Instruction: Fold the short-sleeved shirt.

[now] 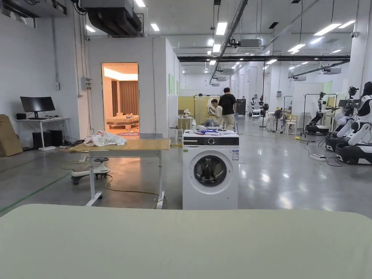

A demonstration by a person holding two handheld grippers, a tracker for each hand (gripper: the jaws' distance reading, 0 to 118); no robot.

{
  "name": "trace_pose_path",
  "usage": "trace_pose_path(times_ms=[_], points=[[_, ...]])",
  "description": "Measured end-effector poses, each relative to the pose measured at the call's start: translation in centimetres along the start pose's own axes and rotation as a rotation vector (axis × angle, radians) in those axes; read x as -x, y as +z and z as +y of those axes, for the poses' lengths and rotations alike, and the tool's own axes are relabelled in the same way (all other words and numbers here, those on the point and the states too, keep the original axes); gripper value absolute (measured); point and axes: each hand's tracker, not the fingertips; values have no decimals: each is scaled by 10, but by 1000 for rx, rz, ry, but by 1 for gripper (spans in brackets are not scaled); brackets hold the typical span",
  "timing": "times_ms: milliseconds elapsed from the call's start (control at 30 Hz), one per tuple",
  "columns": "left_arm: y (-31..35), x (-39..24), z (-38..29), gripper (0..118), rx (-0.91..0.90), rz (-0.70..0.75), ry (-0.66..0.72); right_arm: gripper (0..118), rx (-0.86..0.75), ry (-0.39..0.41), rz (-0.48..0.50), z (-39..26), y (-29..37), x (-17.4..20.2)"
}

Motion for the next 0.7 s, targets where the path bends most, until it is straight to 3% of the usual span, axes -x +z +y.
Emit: trace_pose_path(times_ms=[100, 233, 433, 700], points=[[3, -4, 1, 118, -18, -30, -39, 118, -7, -2, 6, 2, -1, 0], [0, -8, 2, 118, -3, -45, -45, 118, -12, -38, 26, 4, -2, -1], [-5, -10, 1, 118, 29, -31, -45, 118, 0, -8, 35, 4, 0, 3], [-2, -7, 5, 118, 10, -50, -1, 118, 17, -51, 40, 2, -1, 0]])
